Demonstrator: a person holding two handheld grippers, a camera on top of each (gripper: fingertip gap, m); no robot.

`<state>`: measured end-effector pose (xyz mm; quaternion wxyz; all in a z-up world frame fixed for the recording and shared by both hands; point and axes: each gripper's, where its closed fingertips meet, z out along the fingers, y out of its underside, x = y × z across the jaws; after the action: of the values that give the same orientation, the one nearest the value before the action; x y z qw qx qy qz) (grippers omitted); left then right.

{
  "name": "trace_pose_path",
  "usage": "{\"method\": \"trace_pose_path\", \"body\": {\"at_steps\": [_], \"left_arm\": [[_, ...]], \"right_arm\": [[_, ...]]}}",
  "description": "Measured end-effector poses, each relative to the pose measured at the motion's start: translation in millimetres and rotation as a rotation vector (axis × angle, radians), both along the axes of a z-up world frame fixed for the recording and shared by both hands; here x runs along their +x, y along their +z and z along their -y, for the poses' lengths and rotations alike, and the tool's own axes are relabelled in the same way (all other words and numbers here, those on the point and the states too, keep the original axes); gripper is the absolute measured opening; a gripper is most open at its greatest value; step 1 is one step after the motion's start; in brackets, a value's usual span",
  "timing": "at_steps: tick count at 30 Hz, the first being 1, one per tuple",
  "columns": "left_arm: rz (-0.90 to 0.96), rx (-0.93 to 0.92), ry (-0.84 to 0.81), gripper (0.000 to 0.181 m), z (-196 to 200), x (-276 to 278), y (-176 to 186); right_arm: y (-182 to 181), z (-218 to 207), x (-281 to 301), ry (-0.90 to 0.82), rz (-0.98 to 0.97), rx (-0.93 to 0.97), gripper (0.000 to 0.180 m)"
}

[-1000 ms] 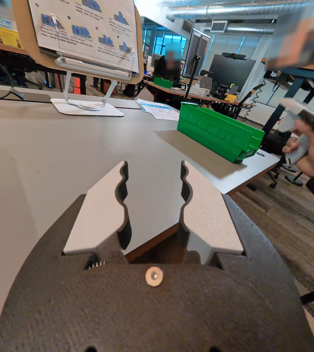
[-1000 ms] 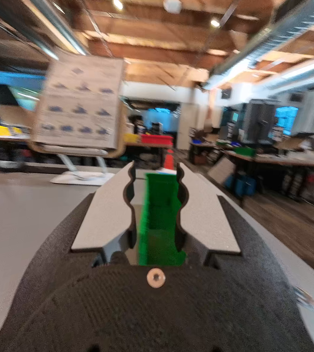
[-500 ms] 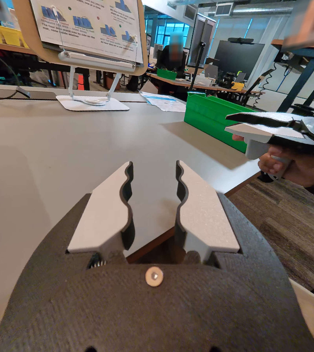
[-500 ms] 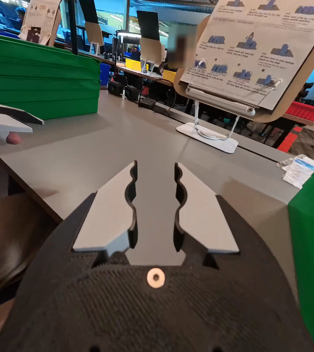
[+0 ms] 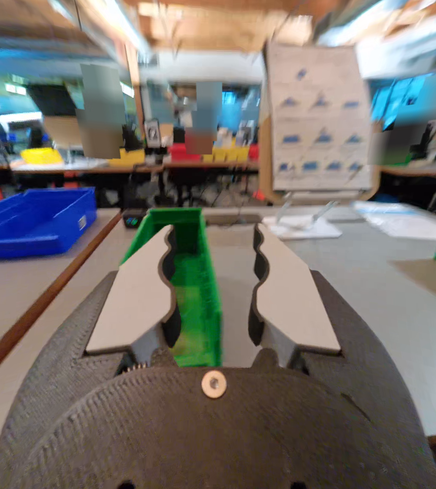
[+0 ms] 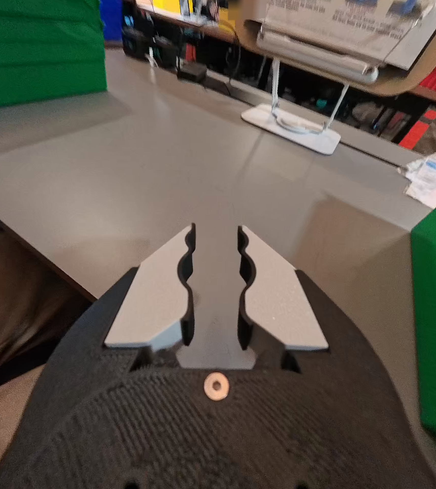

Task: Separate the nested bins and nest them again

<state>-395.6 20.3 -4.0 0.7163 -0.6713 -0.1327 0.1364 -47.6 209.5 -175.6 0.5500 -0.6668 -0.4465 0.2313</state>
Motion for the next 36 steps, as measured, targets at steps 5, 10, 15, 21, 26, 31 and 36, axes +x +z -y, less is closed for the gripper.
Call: {"method": "trace_pose_path", "body": {"at_steps": [5, 10, 15, 21, 26, 31, 36], "left_arm": [[0.106, -0.224, 0.065, 0.069, 23, -64, -33], [0.228, -0.538, -0.026, 0.061, 22, -71, -102], [0.151, -0.502, 0.056, 0.001, 26, -90, -99], [0.277, -0.269, 0.026, 0.0, 20, -94, -82], [0.337, -0.156, 0.026, 0.0, 20, -94, -73], [0.428, -0.086, 0.014, 0.0, 25, -101, -76], [0.449, -0.029, 0.026, 0.0, 22, -99, -76]], "right_arm": [[-15, -5, -1, -0.019, 0.051, -0.049, 0.03], [-19, -7, 0, -0.031, 0.069, -0.058, 0.029], [-22, -7, 1, -0.031, 0.084, -0.066, 0.028], [-24, -7, 2, -0.031, 0.09, -0.073, 0.027], [-25, -7, 2, -0.032, 0.095, -0.074, 0.026], [-25, -7, 1, -0.031, 0.098, -0.072, 0.025], [-26, -6, 1, -0.03, 0.105, -0.07, 0.025]]}}
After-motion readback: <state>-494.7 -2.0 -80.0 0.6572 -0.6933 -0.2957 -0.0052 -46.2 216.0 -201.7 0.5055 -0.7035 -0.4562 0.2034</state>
